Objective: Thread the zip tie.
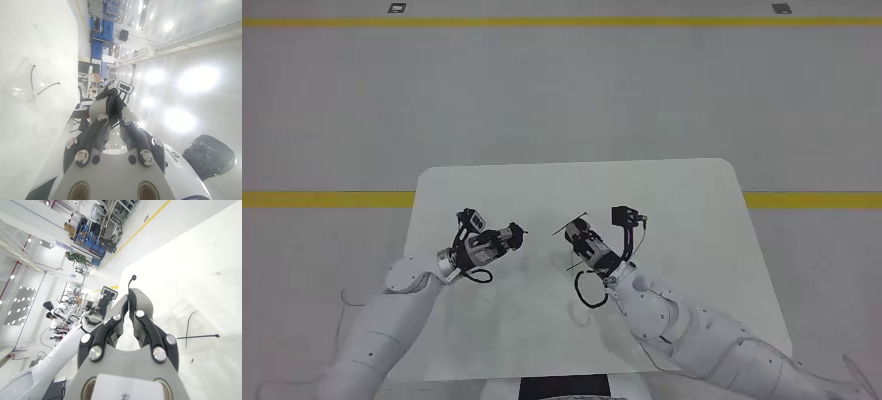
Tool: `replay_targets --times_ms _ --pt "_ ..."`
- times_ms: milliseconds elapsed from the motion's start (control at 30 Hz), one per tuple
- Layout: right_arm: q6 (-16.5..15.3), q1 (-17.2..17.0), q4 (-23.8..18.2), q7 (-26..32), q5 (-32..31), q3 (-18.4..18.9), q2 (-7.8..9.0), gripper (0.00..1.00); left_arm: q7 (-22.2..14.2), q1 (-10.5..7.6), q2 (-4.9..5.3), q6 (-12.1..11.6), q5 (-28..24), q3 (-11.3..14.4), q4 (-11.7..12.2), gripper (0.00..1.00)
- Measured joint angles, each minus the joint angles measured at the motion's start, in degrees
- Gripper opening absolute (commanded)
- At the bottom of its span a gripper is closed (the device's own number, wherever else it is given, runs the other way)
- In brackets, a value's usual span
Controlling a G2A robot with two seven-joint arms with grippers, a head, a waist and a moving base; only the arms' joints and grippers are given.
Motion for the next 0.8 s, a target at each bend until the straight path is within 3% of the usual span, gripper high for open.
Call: replay_targets --times_ms 167,367,667,800 --pt "-0.3 -0.8 0.0 2.7 -2.8 0.7 -0.67 0.0 1.4 -0.27 -0.13 -0.8 3.0 1.5 0.1 0.0" --pt "-1.4 -1.6 0.7 5.8 -4.9 1.8 -1.42 0.0 1.3 -0.7 -0.12 -0.8 4.5 1.4 0.4 0.0" --pt "-1.6 -1.6 0.7 5.9 -5.0 1.8 -1.44 0.0 1.0 -0.78 -0.09 -0.8 5.0 1.3 0.3 0.0" --pt "-0.9 -2.2 1.0 5.4 -5.6 2.4 -1.58 0.0 2.8 -0.35 -0.04 -0.3 6.0 1.7 -0.5 0.0"
